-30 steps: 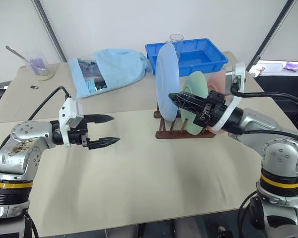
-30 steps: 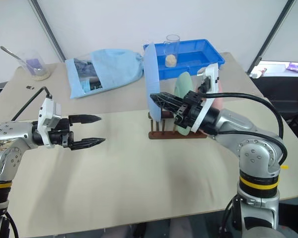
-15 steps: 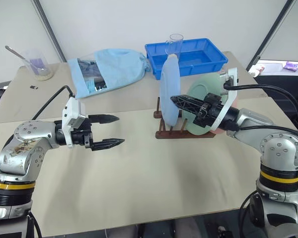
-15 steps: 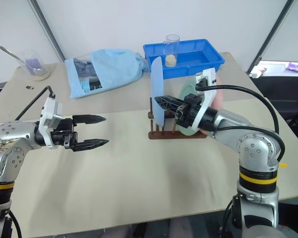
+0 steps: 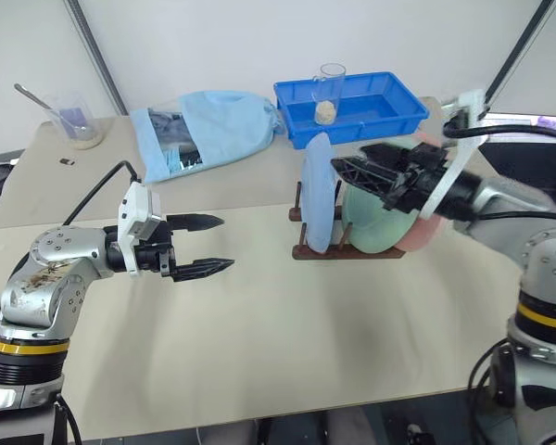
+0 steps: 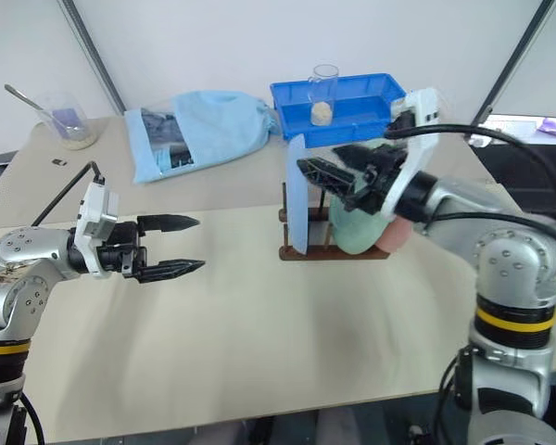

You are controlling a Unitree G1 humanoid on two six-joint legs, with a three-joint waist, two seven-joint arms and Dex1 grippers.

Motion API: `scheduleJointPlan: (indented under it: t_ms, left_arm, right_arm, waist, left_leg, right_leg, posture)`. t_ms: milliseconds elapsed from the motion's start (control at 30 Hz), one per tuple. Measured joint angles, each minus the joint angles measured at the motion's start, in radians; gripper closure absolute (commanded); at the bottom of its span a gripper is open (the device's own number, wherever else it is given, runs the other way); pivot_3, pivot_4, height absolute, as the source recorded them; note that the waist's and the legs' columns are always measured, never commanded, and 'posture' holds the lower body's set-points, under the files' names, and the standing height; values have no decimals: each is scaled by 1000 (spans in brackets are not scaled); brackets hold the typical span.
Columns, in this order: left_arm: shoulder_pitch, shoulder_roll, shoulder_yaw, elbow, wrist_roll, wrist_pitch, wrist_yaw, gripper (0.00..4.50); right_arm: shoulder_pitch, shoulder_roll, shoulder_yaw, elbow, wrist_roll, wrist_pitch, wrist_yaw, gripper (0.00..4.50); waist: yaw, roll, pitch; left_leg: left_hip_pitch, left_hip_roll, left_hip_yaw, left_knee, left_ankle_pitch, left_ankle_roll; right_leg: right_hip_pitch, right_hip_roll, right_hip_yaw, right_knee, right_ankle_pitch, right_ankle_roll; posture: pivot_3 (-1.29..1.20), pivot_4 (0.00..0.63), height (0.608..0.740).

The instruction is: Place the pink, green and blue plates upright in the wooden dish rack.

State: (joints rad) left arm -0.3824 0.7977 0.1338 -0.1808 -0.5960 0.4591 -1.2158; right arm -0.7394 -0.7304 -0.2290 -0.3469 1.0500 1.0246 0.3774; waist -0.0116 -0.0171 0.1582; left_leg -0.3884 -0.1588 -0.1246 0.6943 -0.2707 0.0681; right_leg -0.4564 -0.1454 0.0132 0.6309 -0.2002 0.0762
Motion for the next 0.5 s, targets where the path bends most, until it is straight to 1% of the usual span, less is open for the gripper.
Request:
scheduleJointPlan:
  t_ms: [67,133,233,267,333,400,500]
  left_arm:
    - [0,0,0,2,1,-2,-2,327]
    - [0,0,-1,3,3,-4,-10,327]
    - [0,0,-4,4,6,-11,-21,327]
    - [0,0,-6,5,8,-18,-24,327]
    - [0,1,-10,5,12,-27,-35,327]
    - [0,1,-18,6,15,-37,-44,327]
    - [0,1,-25,6,20,-42,-51,327]
  right_arm:
    - [5,-96,1,-24,-23,-18,94,13]
    - [26,-211,1,-43,-63,-45,202,546]
    - [68,-333,2,-54,-134,-99,336,1506]
    - [86,-368,4,-55,-163,-121,373,1926]
    - [132,-448,25,-56,-244,-180,450,2591]
    - [159,-485,44,-49,-321,-242,501,3294]
    - [177,-496,84,-32,-414,-322,546,4295]
  waist:
    - [0,0,0]
    - [1,0,0]
    - [1,0,0]
    - [1,0,0]
    - [1,0,0]
    - [-1,0,0]
    - [-2,0,0]
  left_leg:
    - [0,0,0,0,0,0]
    - [-1,0,0,0,0,1]
    - [0,0,2,1,-1,1]
    - [-1,0,2,1,-1,1]
    - [0,1,3,1,-1,1]
    - [0,1,4,1,-1,1]
    - [0,2,5,1,-1,1]
  right_leg:
    - [0,0,0,0,0,0]
    - [0,0,0,-1,0,0]
    - [0,-1,0,-1,0,0]
    - [0,-1,0,-1,0,0]
    - [0,-1,0,-1,0,0]
    - [0,-1,1,0,0,0]
    - [0,-1,1,0,0,0]
  posture:
    - [0,150,740]
    - [0,150,740]
    - [0,150,740]
    - [0,150,740]
    - [0,150,740]
    - [0,150,740]
    - [0,150,740]
